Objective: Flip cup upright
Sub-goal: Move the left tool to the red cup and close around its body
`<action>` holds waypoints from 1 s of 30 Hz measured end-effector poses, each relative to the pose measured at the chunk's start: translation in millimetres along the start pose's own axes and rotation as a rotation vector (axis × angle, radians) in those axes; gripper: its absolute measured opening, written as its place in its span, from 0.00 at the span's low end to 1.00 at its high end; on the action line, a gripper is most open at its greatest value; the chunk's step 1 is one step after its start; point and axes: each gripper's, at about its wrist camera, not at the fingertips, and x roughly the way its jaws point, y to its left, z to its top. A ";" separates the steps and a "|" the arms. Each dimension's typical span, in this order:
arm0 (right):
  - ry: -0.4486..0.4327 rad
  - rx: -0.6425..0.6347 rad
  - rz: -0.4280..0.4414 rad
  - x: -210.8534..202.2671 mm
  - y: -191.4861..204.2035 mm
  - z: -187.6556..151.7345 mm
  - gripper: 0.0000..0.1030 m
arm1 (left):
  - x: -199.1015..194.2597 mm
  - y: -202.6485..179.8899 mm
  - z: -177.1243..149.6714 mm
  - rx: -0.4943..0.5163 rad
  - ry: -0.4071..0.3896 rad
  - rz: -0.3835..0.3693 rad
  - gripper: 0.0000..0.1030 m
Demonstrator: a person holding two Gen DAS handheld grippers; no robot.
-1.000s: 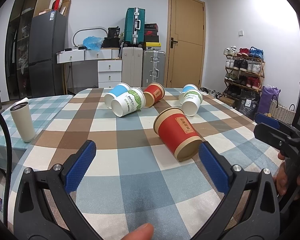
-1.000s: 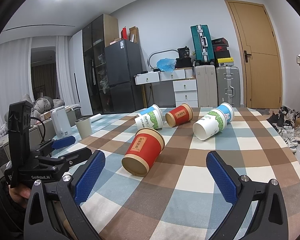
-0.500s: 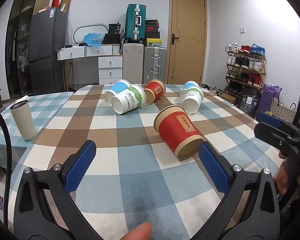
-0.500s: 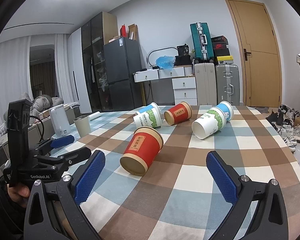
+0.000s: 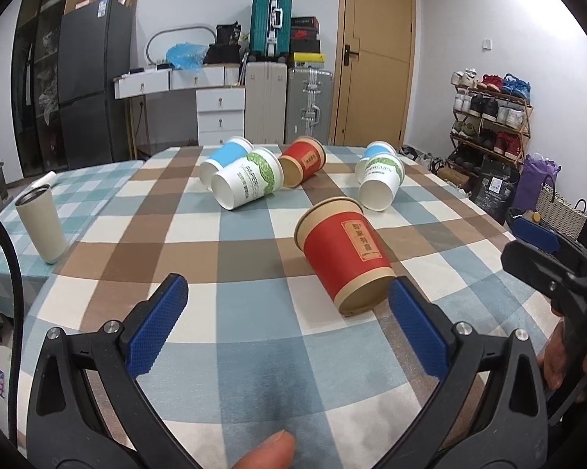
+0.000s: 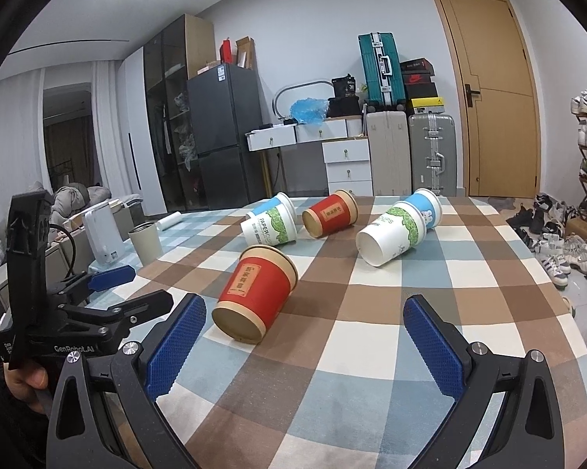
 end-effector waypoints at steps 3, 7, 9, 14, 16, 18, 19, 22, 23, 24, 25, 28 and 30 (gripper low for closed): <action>0.001 0.005 -0.013 -2.7 -3.2 -0.1 1.00 | 11.8 -7.5 4.9 0.000 0.029 -0.008 0.99; 0.004 0.022 -0.023 -3.6 -9.2 0.0 1.00 | 31.3 -19.3 10.7 0.001 0.087 -0.032 0.99; 0.006 0.033 -0.023 -3.8 -12.1 -0.3 1.00 | 42.8 -24.9 13.8 -0.002 0.115 -0.042 0.99; 0.009 0.035 -0.021 -4.6 -11.9 -0.7 1.00 | 62.8 -33.8 17.5 -0.017 0.162 -0.056 0.92; 0.012 0.034 -0.023 -3.8 -11.5 -0.8 1.00 | 71.2 -36.8 18.0 -0.020 0.192 -0.062 0.87; 0.014 0.034 -0.024 -2.6 -12.3 -0.7 1.00 | 76.8 -39.3 17.7 -0.021 0.214 -0.072 0.81; 0.015 0.036 -0.023 -1.7 -13.0 -0.7 1.00 | 79.0 -40.9 17.7 -0.018 0.220 -0.078 0.81; 0.014 0.035 -0.022 -1.3 -13.1 -1.2 1.00 | 84.2 -44.9 17.8 -0.022 0.229 -0.073 0.74; 0.014 0.036 -0.021 -1.4 -13.3 -1.3 1.00 | 86.6 -46.0 17.7 -0.030 0.238 -0.075 0.68; 0.016 0.037 -0.022 -1.3 -13.3 -1.4 1.00 | 86.4 -45.3 17.2 -0.037 0.246 -0.081 0.61; 0.016 0.038 -0.023 -0.4 -13.9 -1.5 1.00 | 88.4 -46.3 16.9 -0.040 0.257 -0.086 0.57; 0.015 0.039 -0.023 -0.6 -14.2 -1.8 1.00 | 87.1 -47.1 16.6 -0.040 0.255 -0.075 0.54; 0.017 0.037 -0.023 -0.5 -14.1 -1.8 1.00 | 84.5 -46.1 15.8 -0.046 0.252 -0.076 0.54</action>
